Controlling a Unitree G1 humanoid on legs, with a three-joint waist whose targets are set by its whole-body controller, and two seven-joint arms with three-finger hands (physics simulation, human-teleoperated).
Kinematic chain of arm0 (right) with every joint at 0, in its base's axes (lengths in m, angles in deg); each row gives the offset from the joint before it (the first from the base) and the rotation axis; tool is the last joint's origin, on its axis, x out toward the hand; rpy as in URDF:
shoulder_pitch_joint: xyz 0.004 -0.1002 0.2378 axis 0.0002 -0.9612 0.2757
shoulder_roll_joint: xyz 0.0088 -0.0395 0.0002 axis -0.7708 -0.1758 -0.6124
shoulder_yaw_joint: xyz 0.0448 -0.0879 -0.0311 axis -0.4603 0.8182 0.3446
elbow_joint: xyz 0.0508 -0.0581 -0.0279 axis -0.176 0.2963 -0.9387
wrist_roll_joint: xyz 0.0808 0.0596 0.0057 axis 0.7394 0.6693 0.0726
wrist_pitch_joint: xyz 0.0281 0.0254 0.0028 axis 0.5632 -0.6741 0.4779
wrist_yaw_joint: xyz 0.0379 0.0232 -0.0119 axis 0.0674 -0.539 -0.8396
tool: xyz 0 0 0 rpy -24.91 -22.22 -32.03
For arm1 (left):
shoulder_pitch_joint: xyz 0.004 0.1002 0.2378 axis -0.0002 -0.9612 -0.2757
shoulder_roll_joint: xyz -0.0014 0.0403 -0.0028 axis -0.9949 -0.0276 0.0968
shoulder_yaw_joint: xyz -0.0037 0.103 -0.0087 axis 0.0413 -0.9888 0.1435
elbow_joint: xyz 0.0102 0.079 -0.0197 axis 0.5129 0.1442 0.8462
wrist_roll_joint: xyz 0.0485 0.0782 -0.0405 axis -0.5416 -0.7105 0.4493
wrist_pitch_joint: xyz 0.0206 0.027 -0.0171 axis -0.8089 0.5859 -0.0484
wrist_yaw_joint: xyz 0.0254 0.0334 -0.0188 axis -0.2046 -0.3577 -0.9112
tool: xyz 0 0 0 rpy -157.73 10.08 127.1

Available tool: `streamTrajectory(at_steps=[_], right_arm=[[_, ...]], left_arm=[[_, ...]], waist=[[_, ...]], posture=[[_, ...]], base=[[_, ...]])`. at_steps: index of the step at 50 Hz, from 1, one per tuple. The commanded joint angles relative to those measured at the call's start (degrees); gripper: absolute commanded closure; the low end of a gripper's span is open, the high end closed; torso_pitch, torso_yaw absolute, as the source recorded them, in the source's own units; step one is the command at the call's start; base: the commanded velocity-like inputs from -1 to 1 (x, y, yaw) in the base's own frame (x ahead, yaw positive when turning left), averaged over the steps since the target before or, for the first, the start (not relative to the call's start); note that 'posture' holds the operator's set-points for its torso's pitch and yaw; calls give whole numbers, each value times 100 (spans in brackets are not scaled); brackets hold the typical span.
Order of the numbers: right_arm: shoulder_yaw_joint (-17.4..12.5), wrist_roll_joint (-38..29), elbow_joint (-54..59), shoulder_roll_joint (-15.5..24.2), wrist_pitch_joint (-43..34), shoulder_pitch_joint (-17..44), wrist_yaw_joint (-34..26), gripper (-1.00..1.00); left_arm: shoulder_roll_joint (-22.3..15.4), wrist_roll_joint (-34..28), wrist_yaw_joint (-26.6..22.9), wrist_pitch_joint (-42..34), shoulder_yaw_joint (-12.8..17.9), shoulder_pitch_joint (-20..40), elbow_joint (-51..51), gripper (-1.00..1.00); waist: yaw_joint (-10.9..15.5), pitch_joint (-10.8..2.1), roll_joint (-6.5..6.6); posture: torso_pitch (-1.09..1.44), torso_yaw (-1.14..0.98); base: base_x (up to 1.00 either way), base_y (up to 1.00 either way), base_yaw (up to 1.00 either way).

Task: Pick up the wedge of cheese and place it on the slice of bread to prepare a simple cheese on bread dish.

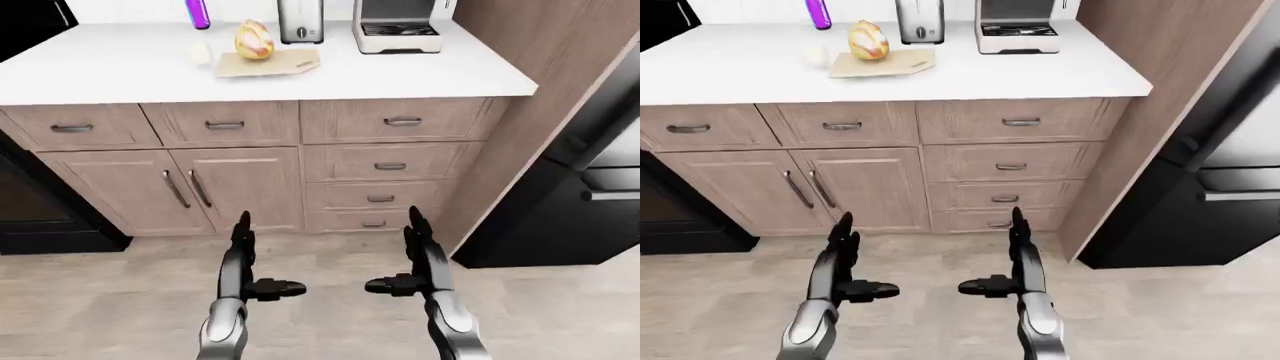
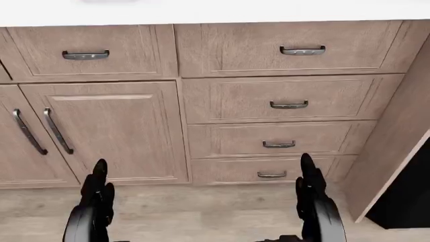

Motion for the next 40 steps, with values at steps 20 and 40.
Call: streamTrajectory(at_steps=[20, 40], right_arm=[[-156, -318, -2041, 242, -1352, 967, -112, -100], [-493, -500, -3460, 886, -3529, 2727, -443, -100]], left_arm=[[-154, -212, 5, -1131, 85, 916, -1884, -100], [-822, 184, 294, -3308, 565, 3189, -3024, -100]], waist=[[60, -520, -28], [-8, -471, -169]], posture=[[0, 0], [0, 0]], base=[[0, 0, 0], [0, 10, 0]])
